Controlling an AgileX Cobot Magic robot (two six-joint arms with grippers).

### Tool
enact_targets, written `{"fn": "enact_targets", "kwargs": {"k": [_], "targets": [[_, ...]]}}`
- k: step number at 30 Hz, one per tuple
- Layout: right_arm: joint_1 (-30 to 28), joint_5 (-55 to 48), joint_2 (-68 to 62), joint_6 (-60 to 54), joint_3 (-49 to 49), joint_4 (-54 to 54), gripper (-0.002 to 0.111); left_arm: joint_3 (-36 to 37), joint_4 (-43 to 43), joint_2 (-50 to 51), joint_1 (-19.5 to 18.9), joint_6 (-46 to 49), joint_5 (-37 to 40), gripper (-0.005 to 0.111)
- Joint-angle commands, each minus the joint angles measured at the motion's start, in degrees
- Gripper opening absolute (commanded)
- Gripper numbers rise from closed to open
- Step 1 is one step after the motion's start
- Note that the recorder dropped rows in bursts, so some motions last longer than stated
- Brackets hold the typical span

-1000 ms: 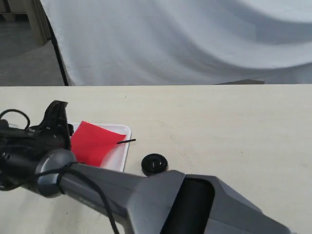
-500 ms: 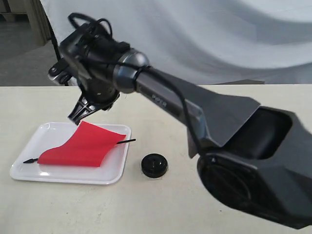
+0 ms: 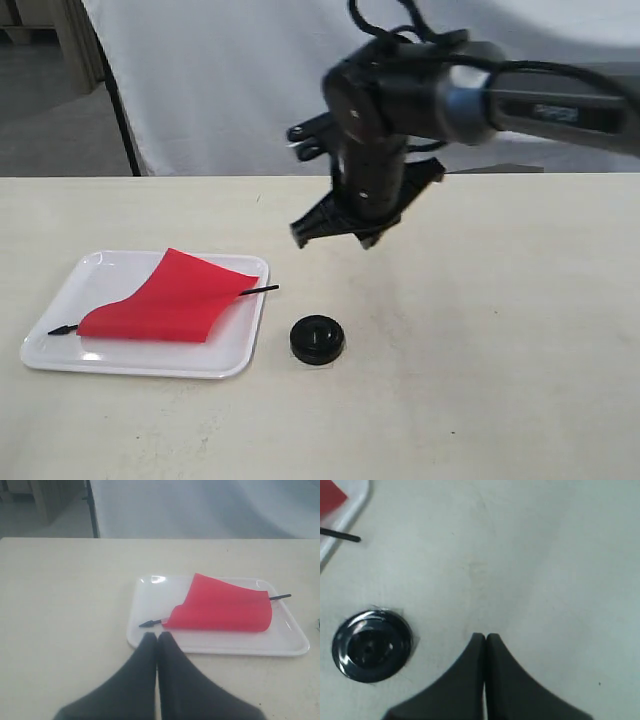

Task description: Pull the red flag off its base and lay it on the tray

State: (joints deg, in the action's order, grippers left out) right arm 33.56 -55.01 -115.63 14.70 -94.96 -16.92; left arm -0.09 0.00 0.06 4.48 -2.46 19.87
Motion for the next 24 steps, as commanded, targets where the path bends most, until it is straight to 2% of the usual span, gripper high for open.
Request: {"fn": "enact_targets", "kwargs": {"k": [1,7,11,14,16,18,24], "targets": [[-9.3,12.9,13.7,4.2,20.7,-0.3,-0.001,0.1,0.0,-0.1,0.4,0.1,-0.2,0.000],[-26.9,20.3,33.5,4.8,39.2,-0.2,-0.001,0.1,0.0,-0.1,0.4,0.1,-0.2,0.000],[-39.6,24.5,47.1,4.8,47.2,-0.2,-0.001,0.1,0.0,-0.1,0.4,0.1,-0.2,0.000],[-47.0,27.0,56.7,4.8,51.6,-0.6,-0.001,0.1,0.0,-0.1,0.4,0.1,-0.2,0.000],[-48.8,28.0,62.1,5.6,54.7,0.3,-0.001,0.1,0.0,-0.1,0.4,0.1,-0.2,0.000],[-48.1,30.9,68.3,6.3,58.6,0.5,-0.001,0.1,0.0,-0.1,0.4,0.1,-0.2,0.000],[-40.9,43.3,87.8,5.5,68.0,-3.6,-0.001,0.1,0.0,-0.1,0.4,0.1,-0.2,0.000]]}}
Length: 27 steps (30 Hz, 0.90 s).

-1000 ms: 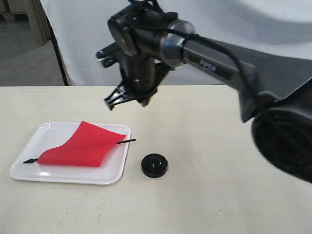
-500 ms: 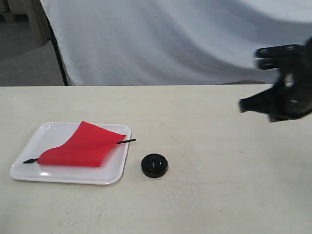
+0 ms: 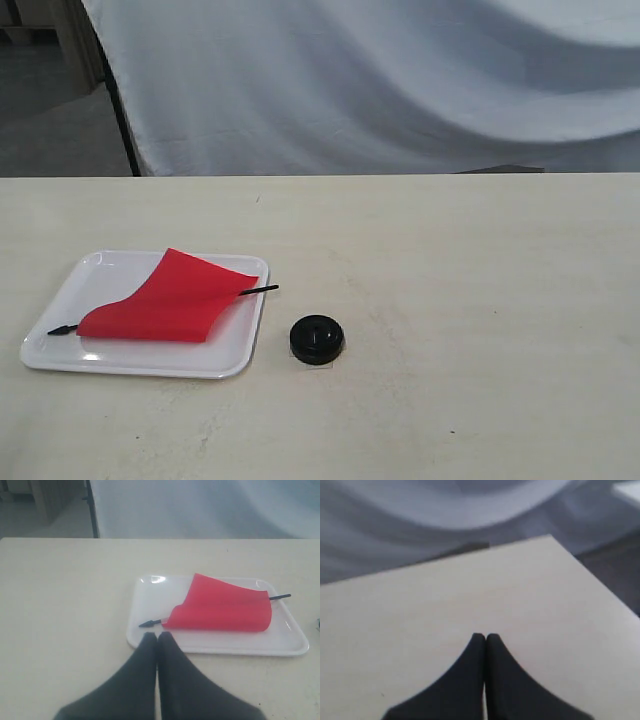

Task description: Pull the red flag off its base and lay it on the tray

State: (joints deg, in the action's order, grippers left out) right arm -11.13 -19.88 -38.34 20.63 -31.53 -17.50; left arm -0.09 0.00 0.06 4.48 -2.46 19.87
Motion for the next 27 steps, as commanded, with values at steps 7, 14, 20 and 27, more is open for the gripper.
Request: {"fn": "enact_targets", "kwargs": {"k": [7,14,20,27], "targets": [[9.5,15.1,28.0,-0.5,11.2,-3.3,-0.001,0.1,0.0,-0.1,0.4,0.1,-0.2,0.000],[9.5,11.9,37.4,1.4,11.3,-3.6,-0.001,0.1,0.0,-0.1,0.4,0.1,-0.2,0.000],[9.5,9.2,38.3,4.6,9.6,-3.3,-0.001,0.1,0.0,-0.1,0.4,0.1,-0.2,0.000],[9.5,9.4,38.3,12.4,9.6,-0.3,-0.001,0.1,0.0,-0.1,0.4,0.1,-0.2,0.000]]}}
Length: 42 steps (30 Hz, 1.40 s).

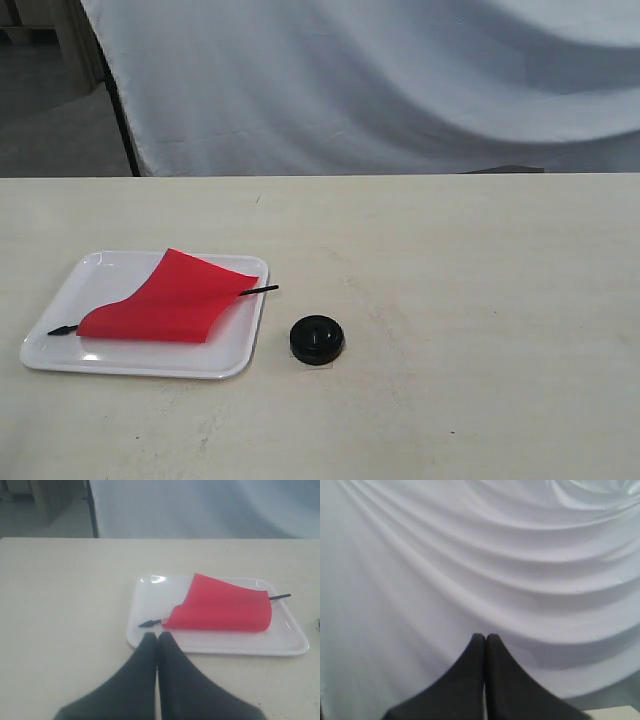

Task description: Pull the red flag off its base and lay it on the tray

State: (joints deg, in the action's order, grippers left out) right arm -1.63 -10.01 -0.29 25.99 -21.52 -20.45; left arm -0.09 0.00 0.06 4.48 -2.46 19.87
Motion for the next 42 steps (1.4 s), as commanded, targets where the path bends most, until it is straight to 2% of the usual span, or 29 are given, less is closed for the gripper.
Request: {"fn": "enact_targets", "kwargs": {"k": [1,3,5,11,16,17,19,34,42], "targets": [[0.0,-2.0,0.3,9.8,-0.4,5.0,-0.001,0.1,0.0,-0.1,0.4,0.1,-0.2,0.000],[0.0,-4.7,0.3,13.4,-0.3,9.1,-0.001,0.1,0.0,-0.1,0.4,0.1,-0.2,0.000],[0.0,-4.2,0.3,12.9,0.8,8.8,-0.001,0.1,0.0,-0.1,0.4,0.1,-0.2,0.000],[0.0,-0.5,0.3,8.7,10.7,1.1,-0.001,0.1,0.0,-0.1,0.4,0.1,-0.2,0.000],[0.0,3.9,0.3,7.4,21.3,-1.1,-0.001,0.1,0.0,-0.1,0.4,0.1,-0.2,0.000],[0.0,5.1,0.3,7.0,21.5,-1.9,-0.001,0.1,0.0,-0.1,0.4,0.1,-0.2,0.000],[0.0,0.3,0.3,7.0,21.5,-2.2,-0.001,0.1,0.0,-0.1,0.4,0.1,-0.2,0.000],[0.0,-0.3,0.3,7.6,21.5,-1.7,-0.001,0.1,0.0,-0.1,0.4,0.1,-0.2,0.000],[0.0,-7.0,0.3,7.1,21.5,-2.1,-0.001,0.1,0.0,-0.1,0.4,0.1,-0.2,0.000]]}}
